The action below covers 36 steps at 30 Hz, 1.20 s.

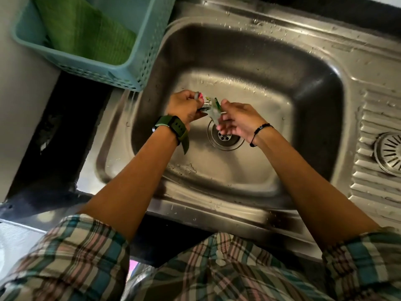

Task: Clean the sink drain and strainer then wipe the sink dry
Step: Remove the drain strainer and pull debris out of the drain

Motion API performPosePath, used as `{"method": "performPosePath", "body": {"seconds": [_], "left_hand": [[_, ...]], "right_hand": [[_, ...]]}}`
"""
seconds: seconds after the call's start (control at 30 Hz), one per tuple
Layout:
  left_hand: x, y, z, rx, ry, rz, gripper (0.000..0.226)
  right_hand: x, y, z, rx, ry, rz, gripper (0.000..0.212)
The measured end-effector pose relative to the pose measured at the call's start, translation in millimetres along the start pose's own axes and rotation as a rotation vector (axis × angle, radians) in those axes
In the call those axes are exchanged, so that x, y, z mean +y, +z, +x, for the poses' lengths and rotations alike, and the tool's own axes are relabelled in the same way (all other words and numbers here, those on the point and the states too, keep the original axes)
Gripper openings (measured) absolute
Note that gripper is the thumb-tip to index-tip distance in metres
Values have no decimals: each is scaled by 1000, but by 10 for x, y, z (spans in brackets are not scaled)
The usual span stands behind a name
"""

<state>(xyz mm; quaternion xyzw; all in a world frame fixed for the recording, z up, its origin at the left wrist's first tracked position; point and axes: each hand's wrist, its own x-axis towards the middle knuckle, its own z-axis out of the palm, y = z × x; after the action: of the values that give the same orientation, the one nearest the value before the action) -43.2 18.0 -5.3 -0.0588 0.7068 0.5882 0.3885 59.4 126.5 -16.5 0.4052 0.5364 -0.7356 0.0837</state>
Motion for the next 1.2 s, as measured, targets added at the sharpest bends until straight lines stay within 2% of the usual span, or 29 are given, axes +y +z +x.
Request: {"method": "performPosePath", "body": {"seconds": [0.07, 0.13, 0.2, 0.27, 0.33, 0.43, 0.57, 0.67, 0.83, 0.93, 1.07, 1.2], "left_hand": [[25, -2, -111, -19, 28, -24, 25], [54, -23, -226, -12, 75, 4, 25], [69, -77, -379, 17, 126, 70, 22], [92, -160, -570, 67, 181, 170, 14], [97, -332, -823, 137, 245, 200, 11], [31, -733, -1418, 193, 364, 32, 16], [-305, -1554, -2474, 264, 487, -229, 18], [-741, -2114, -3071, 401, 396, -347, 14], [-1610, -2667, -3601, 664, 231, -575, 15], [-2122, -2915, -3744, 779, 179, -674, 13], [-2843, -3252, -3727, 816, 110, -757, 15], [-3652, -3503, -3304, 803, -44, -803, 26]], "right_hand": [[-68, 135, -121, -25, -29, 9, 15], [-142, 249, -241, 54, -93, 45, 5], [-205, 342, -395, 113, -170, 53, 12], [-261, 463, -594, 90, -230, 57, 12], [-298, 654, -828, 19, -261, 64, 10], [-292, 1019, -1215, -121, -313, 64, 13], [-9, 1778, -1763, -465, -464, -72, 17], [447, 2433, -2039, -635, -489, -270, 15], [1304, 3252, -2267, -790, -272, -486, 18], [1758, 3548, -2285, -868, -210, -592, 16], [2476, 3930, -2192, -855, -133, -722, 18], [3340, 4194, -1758, -720, -70, -896, 11]]}}
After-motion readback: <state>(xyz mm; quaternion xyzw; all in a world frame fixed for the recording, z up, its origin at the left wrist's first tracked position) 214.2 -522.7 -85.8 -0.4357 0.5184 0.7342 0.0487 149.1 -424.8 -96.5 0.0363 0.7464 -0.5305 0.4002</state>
